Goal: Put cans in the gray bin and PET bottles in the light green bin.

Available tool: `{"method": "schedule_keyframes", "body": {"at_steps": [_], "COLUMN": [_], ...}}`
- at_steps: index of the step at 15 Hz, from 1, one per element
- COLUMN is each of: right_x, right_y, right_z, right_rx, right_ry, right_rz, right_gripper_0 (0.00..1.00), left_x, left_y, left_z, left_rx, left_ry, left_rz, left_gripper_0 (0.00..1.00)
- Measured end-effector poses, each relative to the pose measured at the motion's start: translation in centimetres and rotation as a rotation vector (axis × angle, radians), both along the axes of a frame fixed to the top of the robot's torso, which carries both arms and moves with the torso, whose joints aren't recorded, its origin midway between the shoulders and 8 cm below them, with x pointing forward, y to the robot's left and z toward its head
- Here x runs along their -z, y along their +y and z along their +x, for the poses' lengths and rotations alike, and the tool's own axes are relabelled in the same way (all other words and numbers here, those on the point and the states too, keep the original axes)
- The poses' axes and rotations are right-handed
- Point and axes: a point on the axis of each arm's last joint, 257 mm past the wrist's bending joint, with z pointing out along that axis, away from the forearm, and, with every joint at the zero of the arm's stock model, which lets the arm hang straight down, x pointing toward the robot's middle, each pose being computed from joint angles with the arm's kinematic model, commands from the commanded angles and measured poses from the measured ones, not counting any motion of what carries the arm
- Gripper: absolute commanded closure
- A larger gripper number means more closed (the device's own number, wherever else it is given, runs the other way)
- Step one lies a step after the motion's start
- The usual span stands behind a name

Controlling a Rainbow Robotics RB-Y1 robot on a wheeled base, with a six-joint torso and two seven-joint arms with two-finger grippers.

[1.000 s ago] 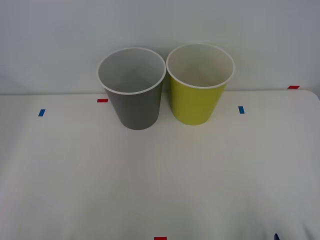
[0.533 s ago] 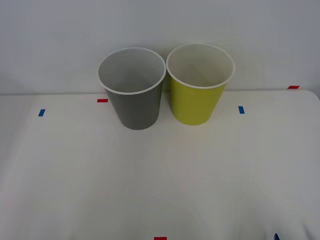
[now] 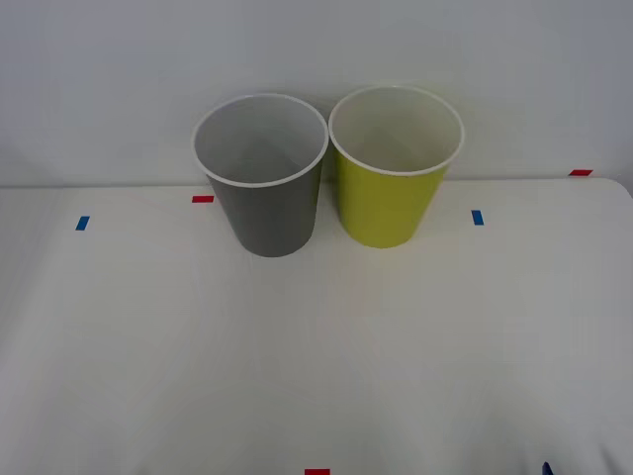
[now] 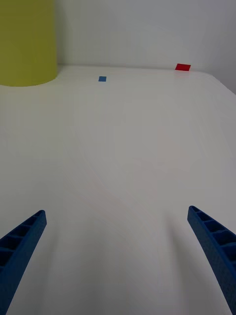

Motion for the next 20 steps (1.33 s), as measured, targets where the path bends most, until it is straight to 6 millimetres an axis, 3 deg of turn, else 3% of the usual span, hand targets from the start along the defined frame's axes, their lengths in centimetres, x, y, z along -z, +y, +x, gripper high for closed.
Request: {"method": "schedule_keyframes", "body": {"at_steps": [20], "right_x": [0.0], "right_y": [0.0], "right_z": [0.0], "right_rx": [0.0], "right_ry": [0.0], "right_rz": [0.0], "right_gripper_0": [0.0], "left_x": [0.0], "left_y": [0.0], "left_z": [0.0], "left_rx": [0.0], "left_ry": [0.0], "left_rz": [0.0], "left_gripper_0": [0.0]}}
